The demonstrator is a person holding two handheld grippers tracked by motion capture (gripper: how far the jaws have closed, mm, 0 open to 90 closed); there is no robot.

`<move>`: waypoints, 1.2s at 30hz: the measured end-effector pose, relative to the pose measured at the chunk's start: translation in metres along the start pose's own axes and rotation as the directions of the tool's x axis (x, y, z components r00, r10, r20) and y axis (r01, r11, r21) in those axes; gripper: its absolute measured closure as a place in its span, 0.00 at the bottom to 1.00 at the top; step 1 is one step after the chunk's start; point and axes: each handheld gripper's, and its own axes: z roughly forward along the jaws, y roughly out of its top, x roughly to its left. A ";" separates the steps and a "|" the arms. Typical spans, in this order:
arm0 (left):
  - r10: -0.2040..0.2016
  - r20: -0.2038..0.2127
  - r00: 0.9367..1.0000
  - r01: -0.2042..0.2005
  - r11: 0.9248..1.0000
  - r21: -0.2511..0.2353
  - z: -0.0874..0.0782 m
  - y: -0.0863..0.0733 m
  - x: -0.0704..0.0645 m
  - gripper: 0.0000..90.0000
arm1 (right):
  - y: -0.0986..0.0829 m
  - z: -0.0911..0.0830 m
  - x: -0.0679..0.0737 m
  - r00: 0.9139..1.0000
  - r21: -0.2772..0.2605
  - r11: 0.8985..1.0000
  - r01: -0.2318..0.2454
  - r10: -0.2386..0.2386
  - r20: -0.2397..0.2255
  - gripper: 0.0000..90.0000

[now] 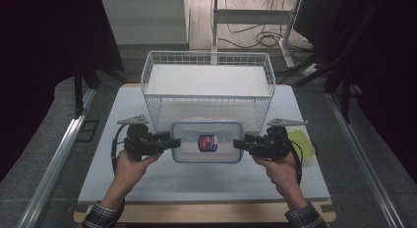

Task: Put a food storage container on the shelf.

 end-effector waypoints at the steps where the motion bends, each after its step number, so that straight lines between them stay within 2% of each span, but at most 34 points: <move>1: 0.003 0.000 1.000 -0.003 1.000 -0.001 -0.001 0.003 0.000 0.59 | 0.002 0.000 0.000 1.000 -0.003 1.000 0.005 -0.005 0.000 0.56; 21: 0.029 -0.009 1.000 -0.030 0.999 -0.023 -0.014 0.059 0.003 0.59 | 0.059 -0.004 0.002 1.000 -0.050 0.999 0.013 -0.013 -0.002 0.56; 31: 0.057 -0.026 0.998 -0.058 0.998 -0.023 -0.017 0.089 0.006 0.59 | 0.084 -0.003 -0.005 1.000 -0.078 0.997 0.023 -0.024 -0.010 0.56; 36: 0.052 -0.023 0.998 -0.053 0.998 -0.034 -0.017 0.102 0.011 0.59 | 0.098 -0.002 -0.007 1.000 -0.087 0.996 0.018 -0.019 -0.006 0.56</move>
